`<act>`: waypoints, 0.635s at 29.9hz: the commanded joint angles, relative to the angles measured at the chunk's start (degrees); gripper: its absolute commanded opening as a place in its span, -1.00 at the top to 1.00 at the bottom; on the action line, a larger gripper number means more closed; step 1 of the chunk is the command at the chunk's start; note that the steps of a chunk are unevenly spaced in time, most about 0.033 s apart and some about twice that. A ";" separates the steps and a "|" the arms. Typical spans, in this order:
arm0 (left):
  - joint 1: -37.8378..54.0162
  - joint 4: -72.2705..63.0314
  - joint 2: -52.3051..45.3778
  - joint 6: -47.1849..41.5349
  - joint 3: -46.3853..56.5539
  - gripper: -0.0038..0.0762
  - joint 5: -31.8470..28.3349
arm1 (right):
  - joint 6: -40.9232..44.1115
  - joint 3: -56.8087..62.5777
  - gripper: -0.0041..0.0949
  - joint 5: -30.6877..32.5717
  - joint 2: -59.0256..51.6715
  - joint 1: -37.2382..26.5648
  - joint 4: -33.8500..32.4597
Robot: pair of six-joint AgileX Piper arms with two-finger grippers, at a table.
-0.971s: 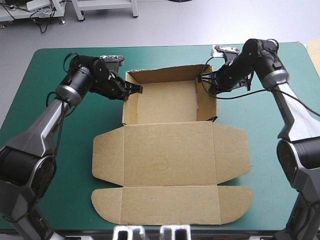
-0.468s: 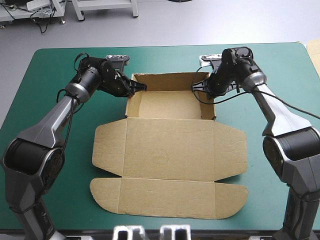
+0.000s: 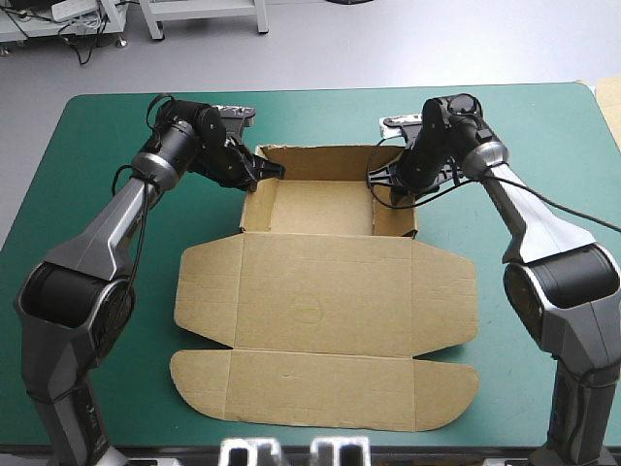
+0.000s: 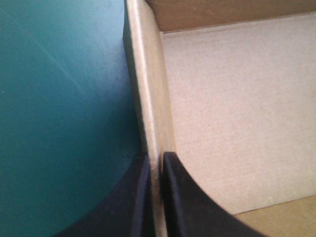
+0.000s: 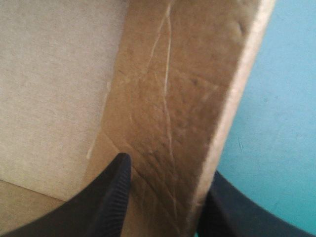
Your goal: Fold the box
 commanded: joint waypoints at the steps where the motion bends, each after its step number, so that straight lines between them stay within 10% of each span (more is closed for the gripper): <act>1: -0.11 1.71 -2.00 0.50 -5.97 0.58 5.96 | -0.66 -3.99 0.01 1.47 -3.25 0.12 0.75; 9: -0.11 1.26 -2.21 -0.10 -12.54 -0.03 7.71 | -0.66 -10.36 0.01 1.47 -5.74 0.12 -2.89; 19: -0.11 0.32 -13.43 -0.70 -17.58 0.15 7.71 | -1.55 -10.91 0.01 1.47 -13.92 0.12 -6.21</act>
